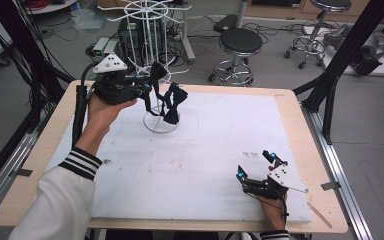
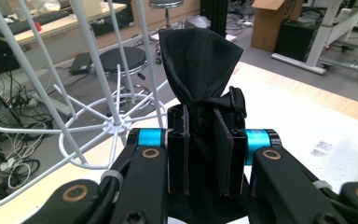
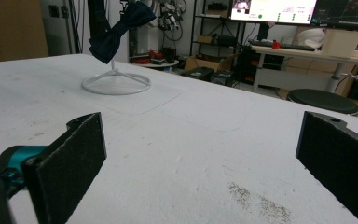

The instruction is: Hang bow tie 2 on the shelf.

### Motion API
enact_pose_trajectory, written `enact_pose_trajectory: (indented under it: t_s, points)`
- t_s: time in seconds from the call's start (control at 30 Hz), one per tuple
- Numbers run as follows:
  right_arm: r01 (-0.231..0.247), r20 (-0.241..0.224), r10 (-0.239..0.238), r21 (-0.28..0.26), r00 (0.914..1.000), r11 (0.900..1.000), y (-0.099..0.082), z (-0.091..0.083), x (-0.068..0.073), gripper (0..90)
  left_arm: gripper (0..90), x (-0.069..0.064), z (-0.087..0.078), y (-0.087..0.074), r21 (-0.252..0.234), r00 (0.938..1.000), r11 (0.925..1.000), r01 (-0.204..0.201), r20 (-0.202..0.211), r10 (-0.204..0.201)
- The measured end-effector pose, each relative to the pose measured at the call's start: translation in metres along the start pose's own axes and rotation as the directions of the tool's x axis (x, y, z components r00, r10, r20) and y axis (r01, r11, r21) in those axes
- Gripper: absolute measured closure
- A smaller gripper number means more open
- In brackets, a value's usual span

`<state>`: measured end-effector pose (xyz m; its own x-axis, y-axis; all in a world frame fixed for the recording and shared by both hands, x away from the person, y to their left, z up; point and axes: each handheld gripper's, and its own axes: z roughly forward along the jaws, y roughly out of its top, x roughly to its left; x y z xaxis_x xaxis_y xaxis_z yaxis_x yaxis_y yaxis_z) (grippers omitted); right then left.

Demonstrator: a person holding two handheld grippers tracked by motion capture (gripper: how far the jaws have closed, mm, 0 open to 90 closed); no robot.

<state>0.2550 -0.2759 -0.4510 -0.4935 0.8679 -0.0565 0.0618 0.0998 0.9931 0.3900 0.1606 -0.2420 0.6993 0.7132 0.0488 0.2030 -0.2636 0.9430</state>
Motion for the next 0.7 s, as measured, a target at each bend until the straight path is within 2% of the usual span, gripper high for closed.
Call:
enact_pose_trajectory:
  t_s: [0.23, 0.37, 0.7]
  points:
    - [0.002, 0.0, -0.002, -0.001, 1.0, 1.0, 0.0, 0.0, 0.0, 0.8, 76.6, 0.001, 0.01, -0.006, 0.035, 0.9991, 0.9994, -0.003, -0.042, 0.005]
    - [-0.001, 0.001, 0.001, -0.001, 1.0, 1.0, 0.0, 0.0, 0.0, 0.8, 76.6, 0.0, 0.013, -0.008, 0.061, 0.9966, 0.9977, -0.03, -0.074, 0.035]
    - [-0.001, 0.001, 0.001, -0.001, 1.0, 1.0, 0.0, 0.0, 0.0, 0.8, 76.2, 0.002, 0.019, -0.01, 0.093, 0.9939, 0.9954, -0.024, -0.105, 0.034]
